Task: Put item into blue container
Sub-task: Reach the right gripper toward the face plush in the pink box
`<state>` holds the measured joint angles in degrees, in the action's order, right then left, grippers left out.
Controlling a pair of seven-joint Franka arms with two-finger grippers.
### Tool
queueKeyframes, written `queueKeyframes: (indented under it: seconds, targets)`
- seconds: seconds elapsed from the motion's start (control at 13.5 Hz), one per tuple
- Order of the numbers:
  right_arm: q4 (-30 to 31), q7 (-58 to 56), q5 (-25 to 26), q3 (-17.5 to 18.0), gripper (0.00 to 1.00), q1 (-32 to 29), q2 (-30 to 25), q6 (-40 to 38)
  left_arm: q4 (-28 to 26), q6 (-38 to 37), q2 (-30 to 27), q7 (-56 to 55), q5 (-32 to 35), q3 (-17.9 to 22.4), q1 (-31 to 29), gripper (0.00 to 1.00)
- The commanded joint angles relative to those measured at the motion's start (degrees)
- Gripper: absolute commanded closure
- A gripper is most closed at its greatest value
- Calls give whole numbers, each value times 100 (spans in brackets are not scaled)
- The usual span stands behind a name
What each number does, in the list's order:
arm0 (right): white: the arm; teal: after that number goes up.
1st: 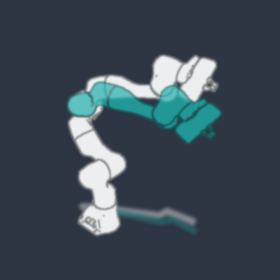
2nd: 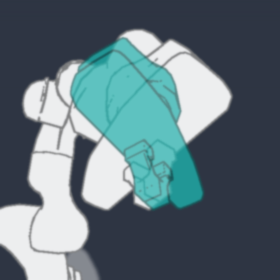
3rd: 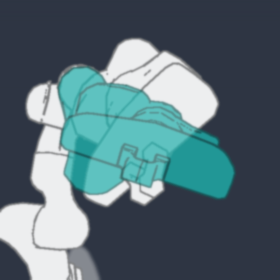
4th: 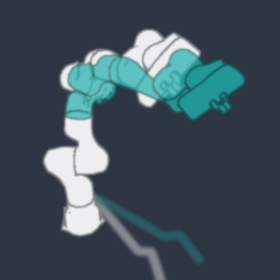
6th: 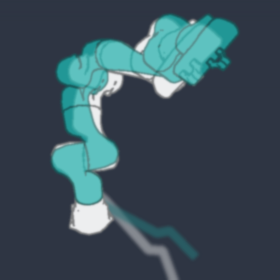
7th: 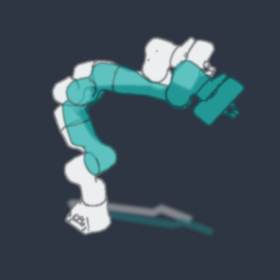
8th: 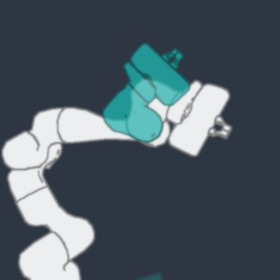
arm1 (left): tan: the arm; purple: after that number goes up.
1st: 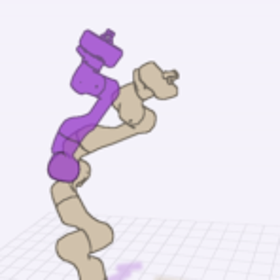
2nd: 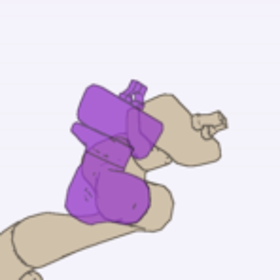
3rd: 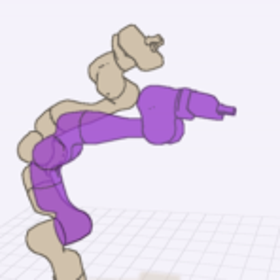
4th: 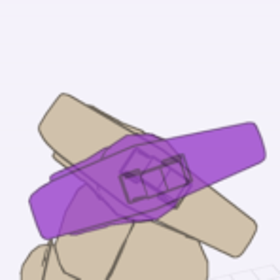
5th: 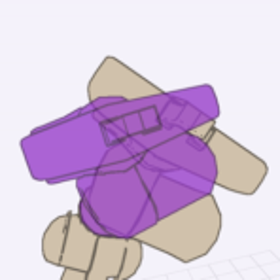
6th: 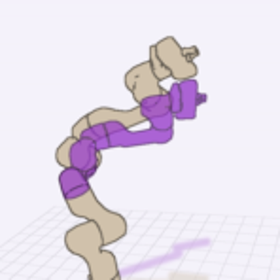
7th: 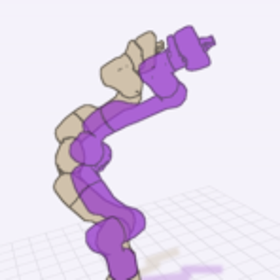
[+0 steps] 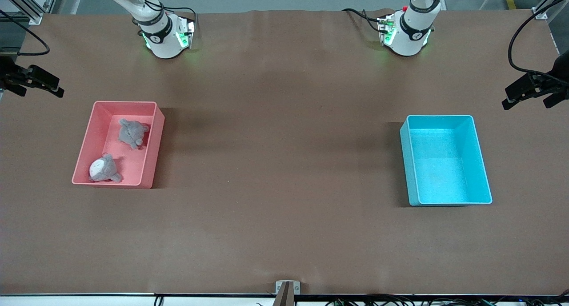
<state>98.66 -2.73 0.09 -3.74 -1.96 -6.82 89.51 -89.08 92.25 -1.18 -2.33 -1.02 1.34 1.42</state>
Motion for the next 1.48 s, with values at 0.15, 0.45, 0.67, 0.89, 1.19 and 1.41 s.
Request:
queueKeyframes:
  seconds: [0.15,0.45,0.67,0.89,1.19,1.41]
  targets:
    - [197,1,-158,-39,0,46,-197,5,49,-76,-14,145,-82,33,-10,0]
    - [188,1,-159,-39,0,37,-179,-4,49,-76,-23,136,-73,33,-2,0]
    - [31,61,-150,-39,0,46,-153,-4,49,-76,-23,136,-73,33,-2,0]
    - [-163,53,-115,-39,0,11,162,5,49,-76,-23,136,-82,33,-2,0]
    - [-216,1,-150,-39,0,-226,637,162,49,-76,-23,136,-82,33,-2,0]
    - [-286,-17,-53,-48,0,-253,1093,321,57,-76,-23,136,-82,33,-2,0]
